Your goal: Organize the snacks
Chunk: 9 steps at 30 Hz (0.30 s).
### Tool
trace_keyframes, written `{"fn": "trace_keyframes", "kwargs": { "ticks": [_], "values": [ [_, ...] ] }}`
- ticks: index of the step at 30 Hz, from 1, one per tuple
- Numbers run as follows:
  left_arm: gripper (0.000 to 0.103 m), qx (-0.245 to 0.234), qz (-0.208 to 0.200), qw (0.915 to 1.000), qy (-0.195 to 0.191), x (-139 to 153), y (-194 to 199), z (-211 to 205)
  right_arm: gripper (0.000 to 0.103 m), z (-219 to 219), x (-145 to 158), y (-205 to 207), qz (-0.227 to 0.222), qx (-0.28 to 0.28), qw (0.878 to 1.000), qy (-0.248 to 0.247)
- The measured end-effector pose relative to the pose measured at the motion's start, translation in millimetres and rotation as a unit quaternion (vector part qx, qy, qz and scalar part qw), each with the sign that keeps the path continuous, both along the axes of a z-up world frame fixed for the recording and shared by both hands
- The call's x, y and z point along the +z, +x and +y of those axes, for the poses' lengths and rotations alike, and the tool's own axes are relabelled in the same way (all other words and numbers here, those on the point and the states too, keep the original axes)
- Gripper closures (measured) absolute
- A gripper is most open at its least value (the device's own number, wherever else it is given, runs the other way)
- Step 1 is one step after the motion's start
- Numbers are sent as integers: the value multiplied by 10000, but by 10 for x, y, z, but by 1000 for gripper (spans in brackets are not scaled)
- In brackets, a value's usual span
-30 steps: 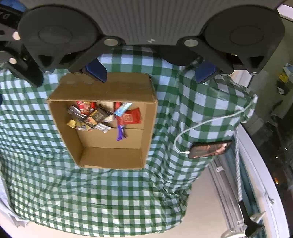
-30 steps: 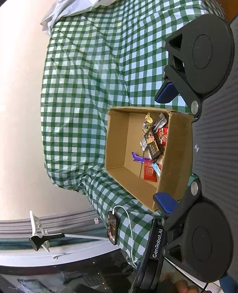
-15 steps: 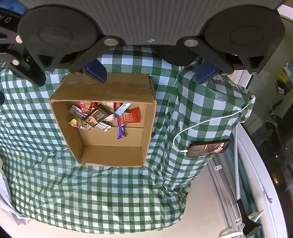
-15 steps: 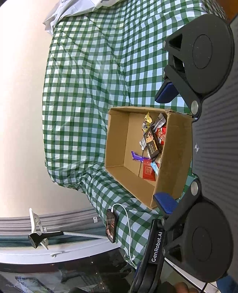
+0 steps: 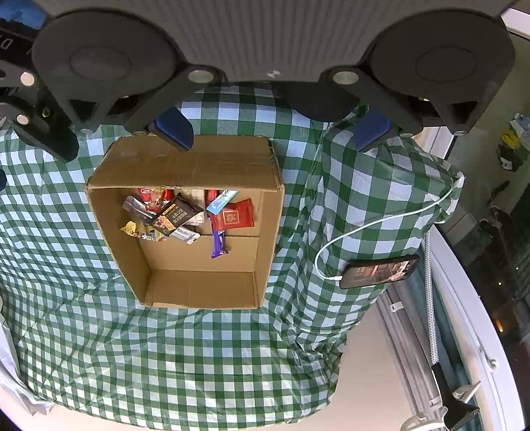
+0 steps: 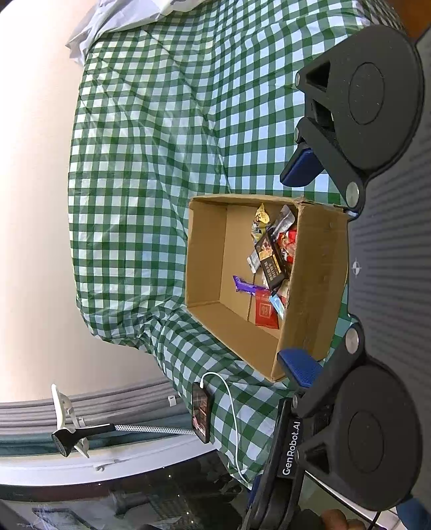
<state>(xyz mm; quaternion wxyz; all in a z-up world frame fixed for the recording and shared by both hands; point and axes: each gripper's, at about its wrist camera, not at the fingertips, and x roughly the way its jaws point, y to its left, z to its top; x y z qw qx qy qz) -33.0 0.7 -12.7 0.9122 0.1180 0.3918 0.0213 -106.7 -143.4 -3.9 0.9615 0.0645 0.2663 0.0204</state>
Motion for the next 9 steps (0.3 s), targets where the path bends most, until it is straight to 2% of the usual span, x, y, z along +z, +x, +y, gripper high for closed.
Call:
{"fn": "trace_keyframes", "kwargs": {
  "ticks": [9],
  "values": [
    [0,73,71,9999,75,8,199,-40,1,-32,-18,164,110,-61,9999,25]
  ]
}}
